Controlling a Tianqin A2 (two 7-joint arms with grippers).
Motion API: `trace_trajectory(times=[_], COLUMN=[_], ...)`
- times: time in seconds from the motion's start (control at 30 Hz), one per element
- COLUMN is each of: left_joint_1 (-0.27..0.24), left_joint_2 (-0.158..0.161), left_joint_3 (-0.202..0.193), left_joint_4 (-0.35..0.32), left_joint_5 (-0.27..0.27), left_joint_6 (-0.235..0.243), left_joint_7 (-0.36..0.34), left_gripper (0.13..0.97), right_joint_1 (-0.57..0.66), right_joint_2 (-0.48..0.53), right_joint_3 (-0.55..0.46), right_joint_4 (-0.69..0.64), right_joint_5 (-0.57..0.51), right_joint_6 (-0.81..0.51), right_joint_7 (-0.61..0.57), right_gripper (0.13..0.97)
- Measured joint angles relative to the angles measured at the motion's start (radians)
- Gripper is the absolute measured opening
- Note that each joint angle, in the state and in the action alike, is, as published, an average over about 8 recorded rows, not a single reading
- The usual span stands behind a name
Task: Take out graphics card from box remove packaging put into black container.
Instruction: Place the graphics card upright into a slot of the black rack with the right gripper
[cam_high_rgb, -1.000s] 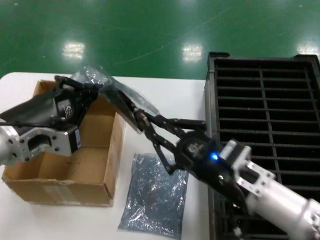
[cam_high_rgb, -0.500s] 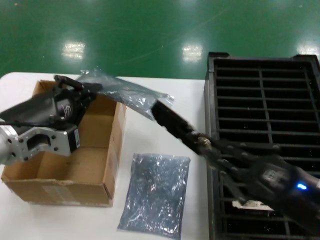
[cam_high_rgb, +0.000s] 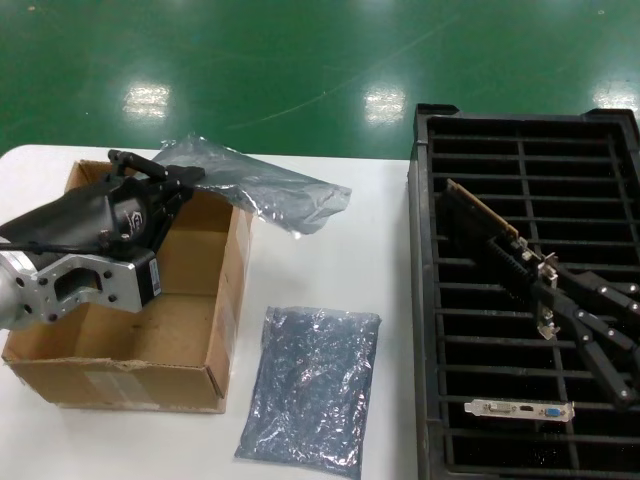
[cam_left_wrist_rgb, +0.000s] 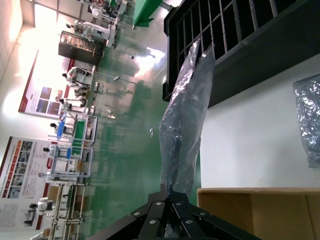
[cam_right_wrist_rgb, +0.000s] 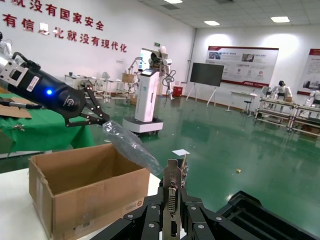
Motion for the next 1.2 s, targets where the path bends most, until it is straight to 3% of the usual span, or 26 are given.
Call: trace_trajectory(times=[0.4, 0.7, 0.97, 1.2], left_joint_1=[0.000, 0.000, 0.000, 0.000], left_joint_2=[0.000, 0.000, 0.000, 0.000], left_joint_3=[0.000, 0.000, 0.000, 0.000], left_joint_4=[0.000, 0.000, 0.000, 0.000], left_joint_5=[0.000, 0.000, 0.000, 0.000], left_joint_6=[0.000, 0.000, 0.000, 0.000], left_joint_7=[0.000, 0.000, 0.000, 0.000], left_gripper=[0.138, 0.138, 0.138, 0.138], right_joint_1=[0.005, 0.114, 0.297, 0.470], right_joint_2=[0.006, 0.153, 0.335, 0.376], right_joint_3=[-0.008, -0.150, -0.251, -0.329], right_joint_4=[0.002, 0.068, 0.154, 0.178], right_joint_5=[-0.011, -0.243, -0.441, -0.529], right_joint_6=[0.009, 0.064, -0.096, -0.267], right_joint_7=[0.010, 0.211, 0.477, 0.589], right_gripper=[0.186, 0.186, 0.186, 0.186])
